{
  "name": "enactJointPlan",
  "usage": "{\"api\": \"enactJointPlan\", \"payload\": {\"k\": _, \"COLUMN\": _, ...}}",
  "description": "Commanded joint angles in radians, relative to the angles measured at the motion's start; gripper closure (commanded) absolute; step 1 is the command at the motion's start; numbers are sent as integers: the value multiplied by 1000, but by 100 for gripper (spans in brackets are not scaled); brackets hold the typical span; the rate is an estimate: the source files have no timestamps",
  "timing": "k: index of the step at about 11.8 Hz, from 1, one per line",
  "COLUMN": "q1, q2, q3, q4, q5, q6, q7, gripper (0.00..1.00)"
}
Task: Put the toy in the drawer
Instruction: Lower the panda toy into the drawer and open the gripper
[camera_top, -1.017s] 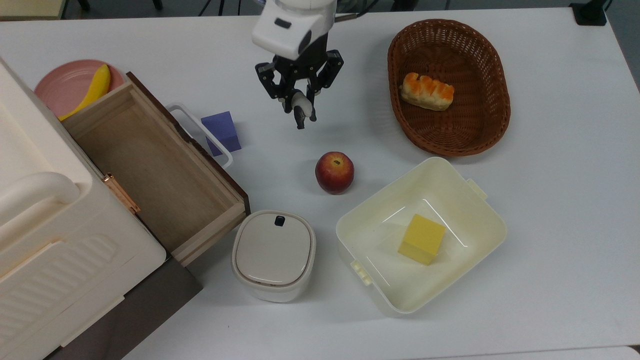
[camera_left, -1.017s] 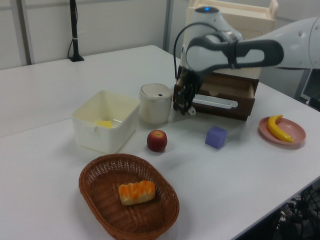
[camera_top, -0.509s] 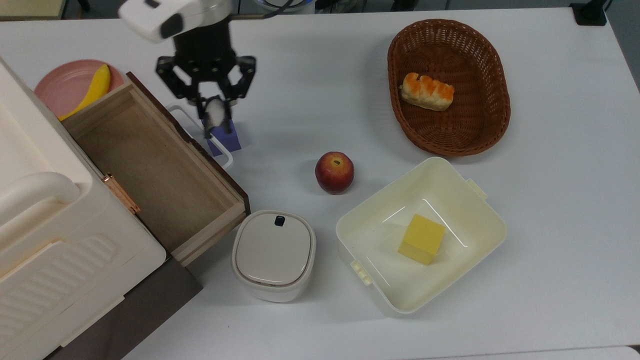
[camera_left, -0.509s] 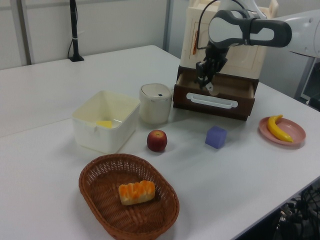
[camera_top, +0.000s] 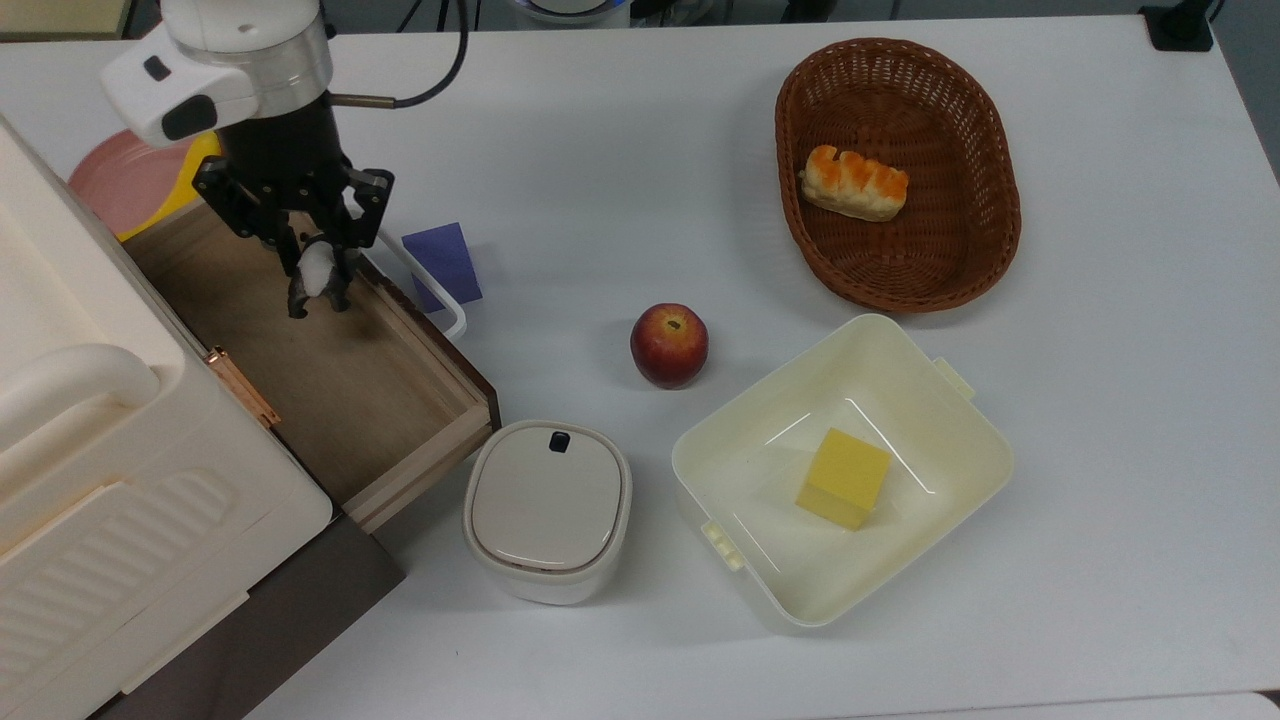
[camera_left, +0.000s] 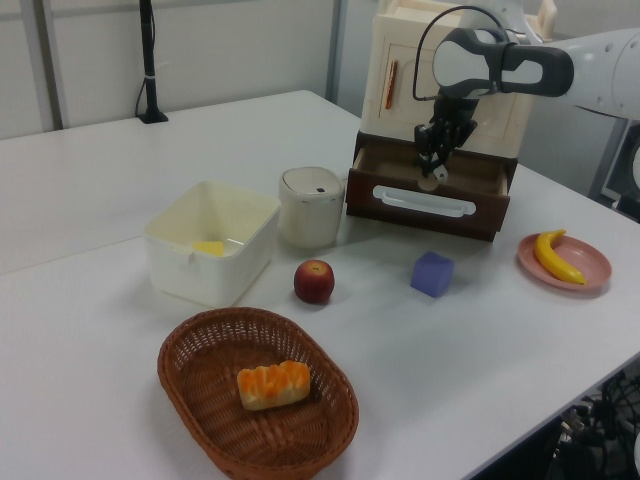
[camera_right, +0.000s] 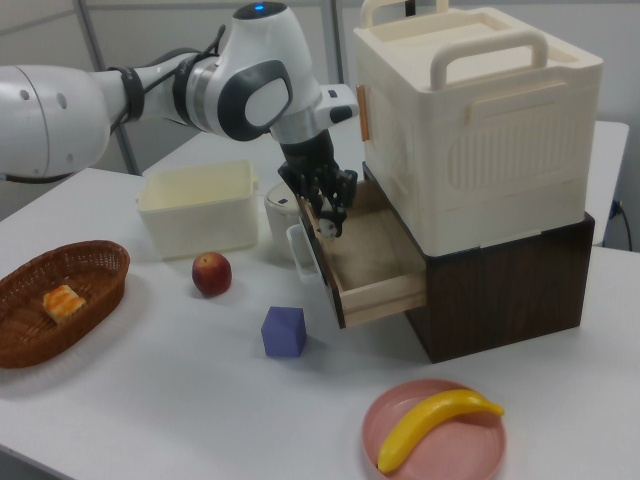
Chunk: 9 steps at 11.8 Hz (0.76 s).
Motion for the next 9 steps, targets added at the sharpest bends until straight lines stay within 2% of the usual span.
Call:
{"api": "enactJointPlan", "payload": {"k": 1, "q1": -11, "q2": 28, "q3": -9, "q4": 17, "q5": 11, "q6": 12, "q7": -8, "gripper": 100}}
{"api": "enactJointPlan", "payload": {"k": 9, "q1": -16, "q2": 98, "q3": -12, "q4": 11, "q5": -18, "q6": 56, "q7": -7, "gripper": 99}}
